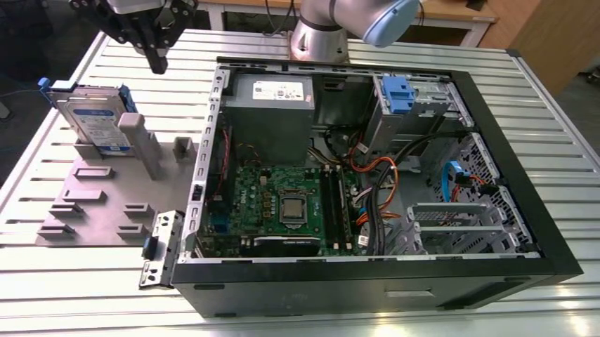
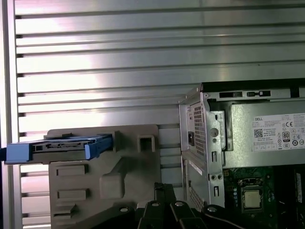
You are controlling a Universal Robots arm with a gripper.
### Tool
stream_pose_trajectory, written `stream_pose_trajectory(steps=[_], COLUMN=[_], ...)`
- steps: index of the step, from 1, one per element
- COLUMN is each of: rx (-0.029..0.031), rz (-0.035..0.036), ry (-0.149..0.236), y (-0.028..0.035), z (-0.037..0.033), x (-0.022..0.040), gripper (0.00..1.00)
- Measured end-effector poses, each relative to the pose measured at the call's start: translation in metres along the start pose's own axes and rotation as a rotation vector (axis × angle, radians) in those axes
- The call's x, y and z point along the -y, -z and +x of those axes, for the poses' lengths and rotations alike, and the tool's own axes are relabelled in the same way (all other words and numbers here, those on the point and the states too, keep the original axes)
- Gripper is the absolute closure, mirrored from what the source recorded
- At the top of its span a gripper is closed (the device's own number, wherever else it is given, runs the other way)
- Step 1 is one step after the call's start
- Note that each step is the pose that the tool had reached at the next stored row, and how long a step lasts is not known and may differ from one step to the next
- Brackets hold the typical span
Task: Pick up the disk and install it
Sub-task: 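Reach for the disk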
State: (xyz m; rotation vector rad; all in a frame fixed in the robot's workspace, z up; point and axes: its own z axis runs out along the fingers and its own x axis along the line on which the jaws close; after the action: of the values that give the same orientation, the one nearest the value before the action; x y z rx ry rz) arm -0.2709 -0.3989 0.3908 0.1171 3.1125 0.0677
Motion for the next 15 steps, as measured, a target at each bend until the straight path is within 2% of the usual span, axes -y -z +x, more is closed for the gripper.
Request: stream_pose_trajectory(steps=[2,5,7,15], rx=[0.0,0.0,0.0,-0.0001], rz=[0.0,0.0,0.0,0.0001], ry=[0.0,0.0,0.0,0.0], y=[0.0,0.0,0.0002,0.0003], z=[0.0026,0.0028,0.0096,0.01], x=[0.0002,0.0002,0.0007,0.0007], gripper=[0.89,0.89,0.89,0.89])
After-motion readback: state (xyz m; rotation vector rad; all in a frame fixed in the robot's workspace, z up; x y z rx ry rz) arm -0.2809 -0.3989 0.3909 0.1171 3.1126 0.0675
